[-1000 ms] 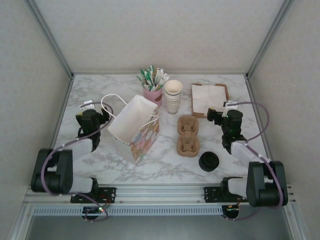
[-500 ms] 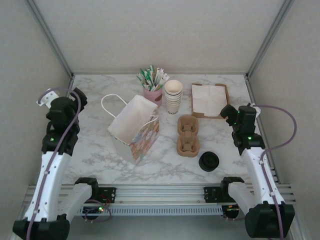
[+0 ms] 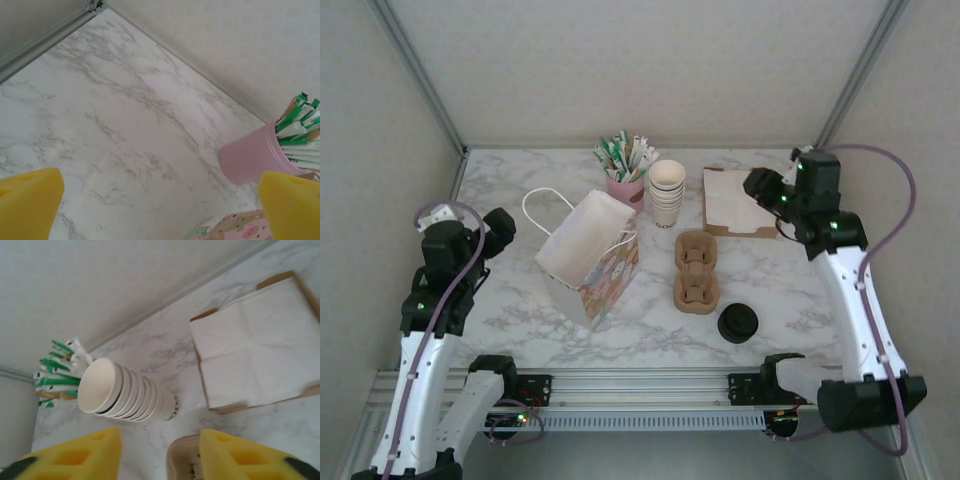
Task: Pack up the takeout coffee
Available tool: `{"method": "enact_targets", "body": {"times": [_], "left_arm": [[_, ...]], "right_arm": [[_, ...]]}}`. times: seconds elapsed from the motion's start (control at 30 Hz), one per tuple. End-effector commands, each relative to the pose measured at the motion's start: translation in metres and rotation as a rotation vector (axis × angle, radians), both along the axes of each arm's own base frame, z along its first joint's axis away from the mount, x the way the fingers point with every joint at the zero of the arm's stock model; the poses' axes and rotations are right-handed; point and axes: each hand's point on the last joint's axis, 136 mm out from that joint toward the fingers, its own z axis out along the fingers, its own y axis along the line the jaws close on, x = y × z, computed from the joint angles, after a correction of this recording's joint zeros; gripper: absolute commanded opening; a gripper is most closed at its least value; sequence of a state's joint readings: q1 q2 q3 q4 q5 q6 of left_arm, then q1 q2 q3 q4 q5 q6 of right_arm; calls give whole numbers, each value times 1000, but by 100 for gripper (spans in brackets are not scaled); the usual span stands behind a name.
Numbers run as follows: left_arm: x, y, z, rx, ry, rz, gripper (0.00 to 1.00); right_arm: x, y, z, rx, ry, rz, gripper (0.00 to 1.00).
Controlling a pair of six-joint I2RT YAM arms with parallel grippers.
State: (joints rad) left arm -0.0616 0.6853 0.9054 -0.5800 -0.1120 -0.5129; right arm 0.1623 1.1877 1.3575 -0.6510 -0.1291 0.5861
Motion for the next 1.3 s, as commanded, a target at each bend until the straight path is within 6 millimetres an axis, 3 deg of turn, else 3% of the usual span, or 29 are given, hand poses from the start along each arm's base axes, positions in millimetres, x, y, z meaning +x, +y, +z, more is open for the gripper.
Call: {"method": "enact_targets", "body": {"times": [0.0, 0.17, 0.47, 0.67, 1.27], "left_arm": [[-6, 1, 6, -24, -17, 10, 98], [-12, 6, 2, -32, -17, 27, 91], [-10, 1, -1, -50, -21, 4, 79], [-6, -3, -4, -63, -11, -20, 78], [-3, -3, -9, -70, 9, -18, 78]], "right_arm": [[4, 26, -12, -33, 80, 73, 40], [22, 66, -29, -95, 132, 138, 32], [53, 99, -51, -58, 162, 138, 29], [66, 120, -57, -26, 166, 165, 29], [93, 126, -84, -81, 201, 115, 29]]}}
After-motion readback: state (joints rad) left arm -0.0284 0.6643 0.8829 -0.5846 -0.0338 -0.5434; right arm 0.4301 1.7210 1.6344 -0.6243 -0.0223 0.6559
